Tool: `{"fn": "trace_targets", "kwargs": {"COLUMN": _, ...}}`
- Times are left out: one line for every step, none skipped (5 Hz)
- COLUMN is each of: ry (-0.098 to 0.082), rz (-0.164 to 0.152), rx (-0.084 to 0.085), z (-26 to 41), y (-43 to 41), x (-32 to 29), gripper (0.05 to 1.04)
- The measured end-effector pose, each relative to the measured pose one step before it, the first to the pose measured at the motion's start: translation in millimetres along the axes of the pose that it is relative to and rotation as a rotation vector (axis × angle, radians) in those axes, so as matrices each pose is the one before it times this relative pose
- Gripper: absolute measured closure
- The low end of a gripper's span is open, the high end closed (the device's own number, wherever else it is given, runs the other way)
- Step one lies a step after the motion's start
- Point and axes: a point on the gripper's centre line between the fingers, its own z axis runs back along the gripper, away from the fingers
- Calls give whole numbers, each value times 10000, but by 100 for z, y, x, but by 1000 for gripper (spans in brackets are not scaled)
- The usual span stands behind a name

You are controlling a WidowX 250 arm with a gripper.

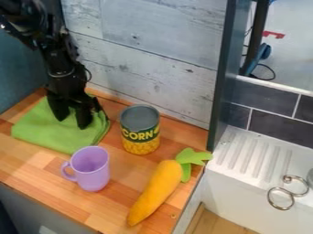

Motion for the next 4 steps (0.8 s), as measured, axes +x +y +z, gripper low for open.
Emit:
{"fn": "trace_targets", "kwargs": {"ry": 31, "rz": -107, "rx": 101, "z": -554, "y": 312, "x": 149, "gripper": 83}}
{"fn": "trace_targets", "kwargs": {"ry": 351, "rz": -528, "rx": -699, "z": -409, "y": 22, "x": -365, "gripper": 82}}
{"fn": "trace_targets", "kwargs": {"ry": 880, "rz": -297, "rx": -267, "z": 12, "y": 1360, "x": -3845, "gripper": 83}}
{"fn": "trace_targets", "kwargs": {"ry": 797, "rz": 31, "rx": -171, "z": 20, "y": 158, "x": -4723, "gripper": 83}}
